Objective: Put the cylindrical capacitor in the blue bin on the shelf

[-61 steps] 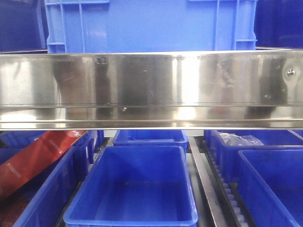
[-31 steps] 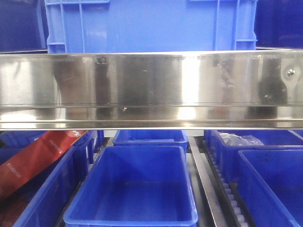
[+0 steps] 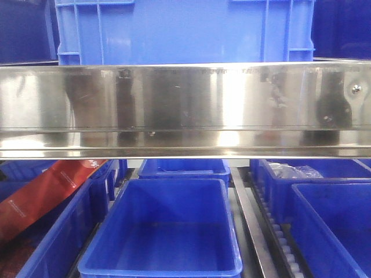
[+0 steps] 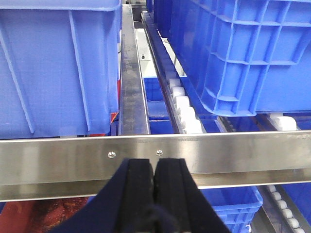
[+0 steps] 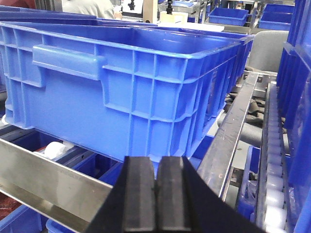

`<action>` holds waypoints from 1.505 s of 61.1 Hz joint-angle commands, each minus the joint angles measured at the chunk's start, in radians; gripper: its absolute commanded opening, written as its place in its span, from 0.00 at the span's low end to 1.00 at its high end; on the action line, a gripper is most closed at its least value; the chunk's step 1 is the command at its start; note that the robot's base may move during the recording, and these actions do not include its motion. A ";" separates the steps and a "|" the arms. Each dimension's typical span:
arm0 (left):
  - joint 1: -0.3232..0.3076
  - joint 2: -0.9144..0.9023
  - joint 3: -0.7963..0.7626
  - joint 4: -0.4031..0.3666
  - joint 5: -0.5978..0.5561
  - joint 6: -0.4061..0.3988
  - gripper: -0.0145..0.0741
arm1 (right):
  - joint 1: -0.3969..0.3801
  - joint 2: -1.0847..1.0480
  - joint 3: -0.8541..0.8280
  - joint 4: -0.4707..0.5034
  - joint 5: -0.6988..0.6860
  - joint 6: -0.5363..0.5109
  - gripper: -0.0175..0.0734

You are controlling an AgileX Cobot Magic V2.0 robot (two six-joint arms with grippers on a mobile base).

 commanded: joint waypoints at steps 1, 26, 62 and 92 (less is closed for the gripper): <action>0.005 -0.004 0.004 0.000 -0.021 -0.004 0.04 | 0.000 -0.005 0.001 -0.009 -0.025 -0.003 0.02; 0.082 -0.237 0.402 0.045 -0.489 -0.004 0.04 | 0.000 -0.005 0.001 -0.009 -0.026 -0.003 0.02; 0.119 -0.301 0.632 0.022 -0.679 -0.004 0.04 | 0.000 -0.007 0.001 -0.009 -0.033 -0.003 0.02; 0.119 -0.301 0.632 0.022 -0.679 -0.004 0.04 | 0.000 -0.007 0.001 -0.009 -0.033 -0.003 0.02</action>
